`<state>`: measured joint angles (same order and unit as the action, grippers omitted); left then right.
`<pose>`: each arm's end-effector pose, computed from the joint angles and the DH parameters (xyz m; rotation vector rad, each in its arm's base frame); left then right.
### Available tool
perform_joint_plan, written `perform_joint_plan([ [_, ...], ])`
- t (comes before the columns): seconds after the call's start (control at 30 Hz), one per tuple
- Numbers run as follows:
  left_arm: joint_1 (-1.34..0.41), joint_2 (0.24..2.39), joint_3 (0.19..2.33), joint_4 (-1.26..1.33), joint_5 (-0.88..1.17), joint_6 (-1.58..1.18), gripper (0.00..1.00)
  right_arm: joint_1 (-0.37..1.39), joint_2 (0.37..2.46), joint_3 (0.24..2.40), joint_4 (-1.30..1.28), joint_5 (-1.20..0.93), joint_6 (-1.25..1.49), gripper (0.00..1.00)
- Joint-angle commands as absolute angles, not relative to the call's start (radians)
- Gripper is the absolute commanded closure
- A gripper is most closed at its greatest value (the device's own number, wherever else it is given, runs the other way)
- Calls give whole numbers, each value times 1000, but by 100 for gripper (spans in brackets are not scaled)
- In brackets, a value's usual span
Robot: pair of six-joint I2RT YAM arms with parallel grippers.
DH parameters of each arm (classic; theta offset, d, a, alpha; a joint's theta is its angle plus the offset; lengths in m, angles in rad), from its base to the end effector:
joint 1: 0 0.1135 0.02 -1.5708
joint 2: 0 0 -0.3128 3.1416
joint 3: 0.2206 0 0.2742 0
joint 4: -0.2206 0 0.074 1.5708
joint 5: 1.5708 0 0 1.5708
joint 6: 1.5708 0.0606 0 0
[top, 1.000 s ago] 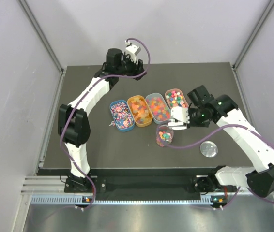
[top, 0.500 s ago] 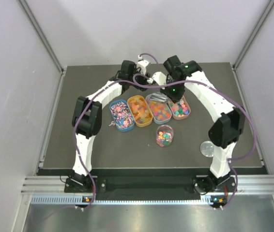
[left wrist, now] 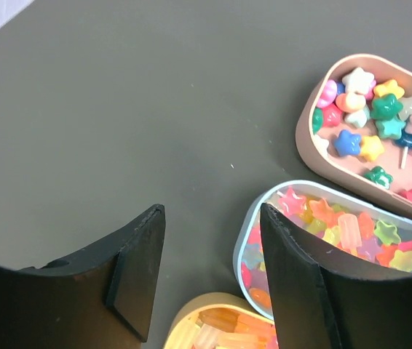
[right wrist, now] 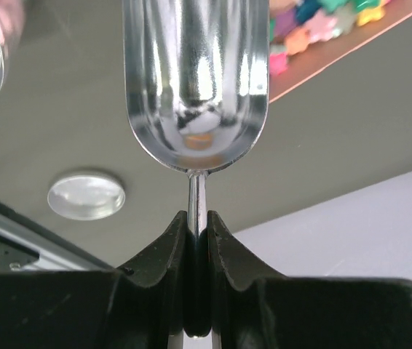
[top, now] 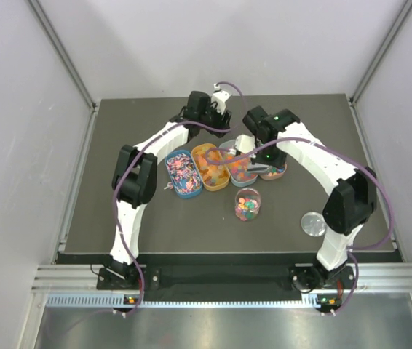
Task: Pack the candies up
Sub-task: Scoop the fake candies from the storage box.
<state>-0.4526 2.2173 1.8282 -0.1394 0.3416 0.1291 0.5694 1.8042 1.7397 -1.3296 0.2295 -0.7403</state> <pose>0.5235 -0.2771 0.2511 0.8026 1.9551 -0.5525 0.3330 0.1968 0.3295 -1.7812 2.3693 -0.3628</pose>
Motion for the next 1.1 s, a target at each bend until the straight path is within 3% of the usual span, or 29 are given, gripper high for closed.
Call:
perform_joint_plan([
  [0.0, -457, 2223, 1876, -94, 339, 130, 40, 589, 1724, 1669, -1486, 291, -779, 100],
  [1.07, -440, 2220, 1761, -123, 377, 83, 44, 649, 1970, 1743, -1483, 347, -756, 100],
])
